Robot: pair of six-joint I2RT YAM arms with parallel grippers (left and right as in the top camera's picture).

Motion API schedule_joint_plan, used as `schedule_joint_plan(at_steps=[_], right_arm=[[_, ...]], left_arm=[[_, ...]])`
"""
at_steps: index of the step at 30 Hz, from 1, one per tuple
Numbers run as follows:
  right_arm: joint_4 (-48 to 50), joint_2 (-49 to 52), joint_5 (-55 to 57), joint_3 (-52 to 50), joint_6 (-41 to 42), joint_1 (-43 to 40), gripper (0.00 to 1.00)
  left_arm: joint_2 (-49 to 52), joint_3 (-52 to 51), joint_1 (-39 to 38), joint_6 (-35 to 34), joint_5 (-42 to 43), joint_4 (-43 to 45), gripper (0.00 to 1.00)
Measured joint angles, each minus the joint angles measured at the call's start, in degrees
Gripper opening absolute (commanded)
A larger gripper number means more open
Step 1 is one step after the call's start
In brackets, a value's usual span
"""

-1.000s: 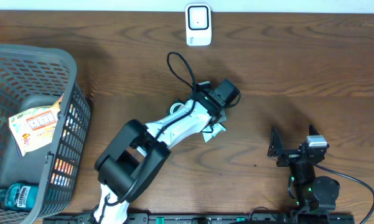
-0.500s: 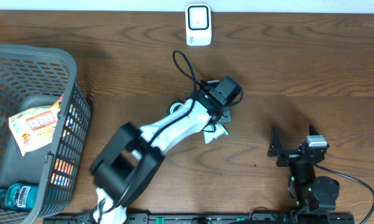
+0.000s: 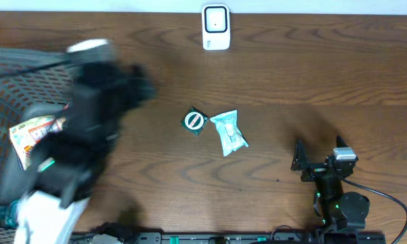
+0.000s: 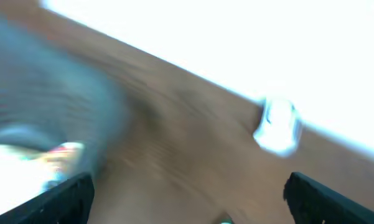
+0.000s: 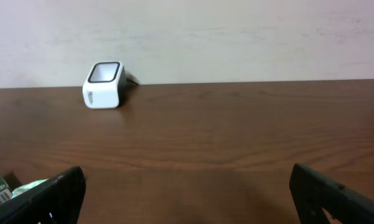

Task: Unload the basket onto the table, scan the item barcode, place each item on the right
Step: 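Reach into the basket and grasp the yellow-white snack bag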

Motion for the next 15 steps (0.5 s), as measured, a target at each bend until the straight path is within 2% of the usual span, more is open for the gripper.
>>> schedule_joint_plan(at_steps=[3,8,12,15], right_arm=[[0.0,0.0,0.0,0.0,0.0,0.0,0.99],[0.0,0.0,0.0,0.0,0.0,0.0,0.99],[0.0,0.0,0.0,0.0,0.0,0.0,0.99],[0.0,0.0,0.0,0.0,0.0,0.0,0.99]], left_arm=[[-4.2,0.0,13.0,-5.8,-1.3,-3.8,0.98],[-4.7,-0.5,31.4,-21.0,-1.5,-10.9,0.98],[0.7,-2.3,40.2,-29.6,0.9,-11.0,0.98],[7.4,-2.7,42.5,-34.5,2.6,-10.3,0.98]])
